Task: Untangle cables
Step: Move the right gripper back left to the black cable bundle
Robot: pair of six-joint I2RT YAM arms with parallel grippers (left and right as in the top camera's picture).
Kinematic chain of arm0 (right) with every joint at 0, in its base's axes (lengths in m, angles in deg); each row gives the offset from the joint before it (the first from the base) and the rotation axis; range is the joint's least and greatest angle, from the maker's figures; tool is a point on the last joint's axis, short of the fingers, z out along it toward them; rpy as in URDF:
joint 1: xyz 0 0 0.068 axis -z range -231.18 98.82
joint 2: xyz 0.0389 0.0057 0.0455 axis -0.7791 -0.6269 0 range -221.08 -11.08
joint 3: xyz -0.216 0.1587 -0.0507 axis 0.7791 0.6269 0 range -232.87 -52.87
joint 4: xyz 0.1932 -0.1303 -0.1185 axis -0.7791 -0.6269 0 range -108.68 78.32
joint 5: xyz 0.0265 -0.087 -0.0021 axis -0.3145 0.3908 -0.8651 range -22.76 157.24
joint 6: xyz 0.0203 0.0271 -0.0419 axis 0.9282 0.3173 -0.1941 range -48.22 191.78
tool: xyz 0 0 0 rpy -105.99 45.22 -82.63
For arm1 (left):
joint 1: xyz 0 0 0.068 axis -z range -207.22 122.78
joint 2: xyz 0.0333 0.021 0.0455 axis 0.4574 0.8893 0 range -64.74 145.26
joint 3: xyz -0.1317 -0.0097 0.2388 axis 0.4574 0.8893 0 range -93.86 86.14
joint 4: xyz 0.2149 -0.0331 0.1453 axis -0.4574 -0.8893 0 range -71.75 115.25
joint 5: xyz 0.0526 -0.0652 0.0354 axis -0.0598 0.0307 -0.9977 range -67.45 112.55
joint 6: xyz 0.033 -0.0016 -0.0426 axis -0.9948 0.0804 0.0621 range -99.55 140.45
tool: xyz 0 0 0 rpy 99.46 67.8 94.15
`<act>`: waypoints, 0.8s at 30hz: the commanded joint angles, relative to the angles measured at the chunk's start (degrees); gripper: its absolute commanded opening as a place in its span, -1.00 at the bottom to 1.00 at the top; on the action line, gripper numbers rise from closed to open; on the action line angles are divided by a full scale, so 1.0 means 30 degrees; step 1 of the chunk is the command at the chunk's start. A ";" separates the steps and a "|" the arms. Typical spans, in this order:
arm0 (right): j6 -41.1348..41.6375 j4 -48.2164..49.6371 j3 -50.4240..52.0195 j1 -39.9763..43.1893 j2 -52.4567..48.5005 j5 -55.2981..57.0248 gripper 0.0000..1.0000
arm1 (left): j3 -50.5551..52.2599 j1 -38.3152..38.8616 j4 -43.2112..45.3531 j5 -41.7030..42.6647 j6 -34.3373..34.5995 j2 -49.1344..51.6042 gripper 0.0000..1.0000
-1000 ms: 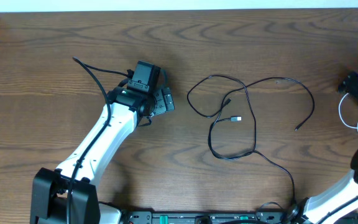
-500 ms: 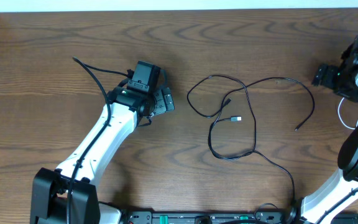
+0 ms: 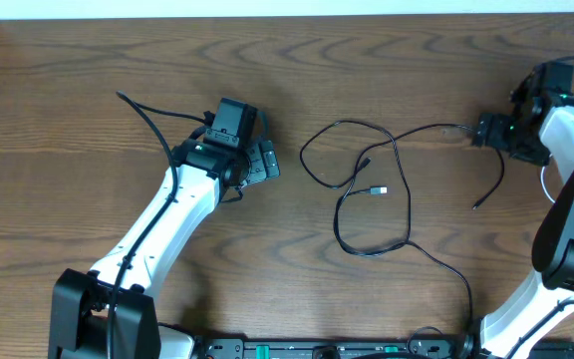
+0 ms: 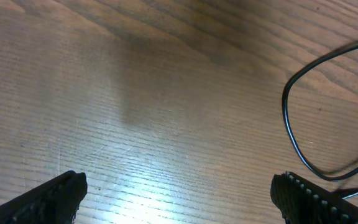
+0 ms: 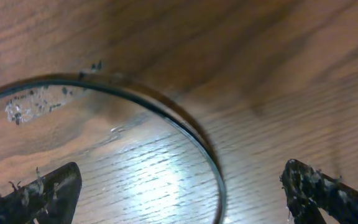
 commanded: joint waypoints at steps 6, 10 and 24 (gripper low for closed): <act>-0.0248 0.2091 0.2382 -0.0721 -0.0226 -0.0160 0.99 | -0.0051 -0.0044 -0.0051 -0.0248 -0.0117 -0.0036 0.99; -0.0240 0.3402 0.3825 -0.1056 -0.0226 -0.0357 0.99 | -0.0051 -0.0044 -0.0058 -0.0240 -0.0117 -0.0036 0.99; -0.0029 0.7410 0.7759 -0.3104 -0.0226 -0.2929 -0.98 | -0.0051 -0.0044 -0.0058 -0.0240 -0.0117 -0.0036 0.99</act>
